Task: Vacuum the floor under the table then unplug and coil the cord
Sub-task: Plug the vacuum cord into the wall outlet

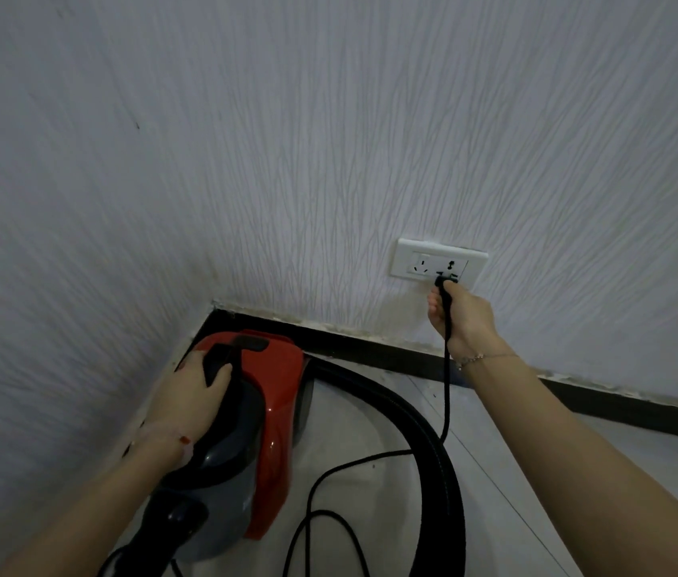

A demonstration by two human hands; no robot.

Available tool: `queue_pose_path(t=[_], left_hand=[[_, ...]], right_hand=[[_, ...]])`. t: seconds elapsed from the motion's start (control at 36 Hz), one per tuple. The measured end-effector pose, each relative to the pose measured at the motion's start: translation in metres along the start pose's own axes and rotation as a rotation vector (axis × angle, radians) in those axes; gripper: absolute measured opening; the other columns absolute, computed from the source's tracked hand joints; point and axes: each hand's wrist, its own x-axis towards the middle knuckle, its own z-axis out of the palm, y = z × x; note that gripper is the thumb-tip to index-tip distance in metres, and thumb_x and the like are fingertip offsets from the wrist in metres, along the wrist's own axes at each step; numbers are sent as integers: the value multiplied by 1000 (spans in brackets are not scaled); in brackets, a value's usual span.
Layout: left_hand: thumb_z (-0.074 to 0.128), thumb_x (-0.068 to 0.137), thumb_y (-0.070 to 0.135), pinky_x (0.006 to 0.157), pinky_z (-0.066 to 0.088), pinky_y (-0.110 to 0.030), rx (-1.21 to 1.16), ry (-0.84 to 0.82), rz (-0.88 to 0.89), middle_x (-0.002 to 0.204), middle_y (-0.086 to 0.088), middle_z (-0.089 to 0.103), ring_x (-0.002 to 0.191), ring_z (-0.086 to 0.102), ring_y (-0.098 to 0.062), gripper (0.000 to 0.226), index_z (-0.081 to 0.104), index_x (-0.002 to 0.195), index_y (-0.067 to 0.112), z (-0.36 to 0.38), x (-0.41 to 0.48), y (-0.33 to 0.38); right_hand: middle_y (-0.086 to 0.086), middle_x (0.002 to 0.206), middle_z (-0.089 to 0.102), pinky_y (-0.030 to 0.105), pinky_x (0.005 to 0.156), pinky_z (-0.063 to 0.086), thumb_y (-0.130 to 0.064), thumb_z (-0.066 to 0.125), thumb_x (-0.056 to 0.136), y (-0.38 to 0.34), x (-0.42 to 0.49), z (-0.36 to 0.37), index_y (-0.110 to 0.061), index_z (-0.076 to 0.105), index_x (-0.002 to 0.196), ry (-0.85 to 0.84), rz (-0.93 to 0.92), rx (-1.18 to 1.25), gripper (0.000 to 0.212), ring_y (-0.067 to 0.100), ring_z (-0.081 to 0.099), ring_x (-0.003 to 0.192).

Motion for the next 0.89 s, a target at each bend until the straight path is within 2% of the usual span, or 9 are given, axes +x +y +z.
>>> queue_pose_path(t=[0.03,0.17,0.25,0.36,0.56,0.78,0.89], left_hand=[[46,95,35,83,48,-38,36,34,13,112,-20,63,99,61,-36,43,46,130,9,0,-3,2],[44,96,34,71,49,-36,97,73,10,99,-20,66,86,62,-34,40,49,125,8,-2,-10,12],[43,96,33,66,45,-32,124,73,8,100,-20,67,87,63,-34,42,47,129,7,-2,-9,12],[42,97,33,74,47,-35,148,67,8,109,-21,65,95,63,-35,45,44,132,6,-2,-9,14],[41,97,34,81,49,-37,131,53,7,115,-21,64,100,62,-35,48,41,137,8,-3,-9,14],[41,97,35,73,44,-32,160,62,10,109,-17,66,95,62,-33,46,43,134,8,-2,-7,13],[41,97,36,71,44,-30,168,78,21,103,-15,66,91,62,-29,44,47,130,7,-1,-5,11]], right_hand=[[7,67,60,16,43,50,-13,56,93,1,1,0,-6,61,78,5,-8,-13,18,9,56,50],[5,67,58,13,38,43,-12,56,92,0,3,3,-6,62,75,47,-25,-48,19,2,49,36],[5,66,56,13,35,40,-11,56,91,-6,4,3,-6,61,74,48,9,-70,18,4,49,40],[3,66,56,13,41,42,-14,54,93,-2,-1,-3,-6,65,79,22,-45,-138,19,9,47,53],[3,64,54,13,37,37,-14,58,91,-10,7,4,-8,63,71,34,-52,-145,21,8,44,49],[4,67,56,14,39,44,-14,57,92,-12,3,7,-8,62,76,33,17,-85,18,9,47,53],[2,66,56,18,46,46,-22,55,94,-13,-3,6,-11,62,78,26,6,-174,20,10,49,54]])
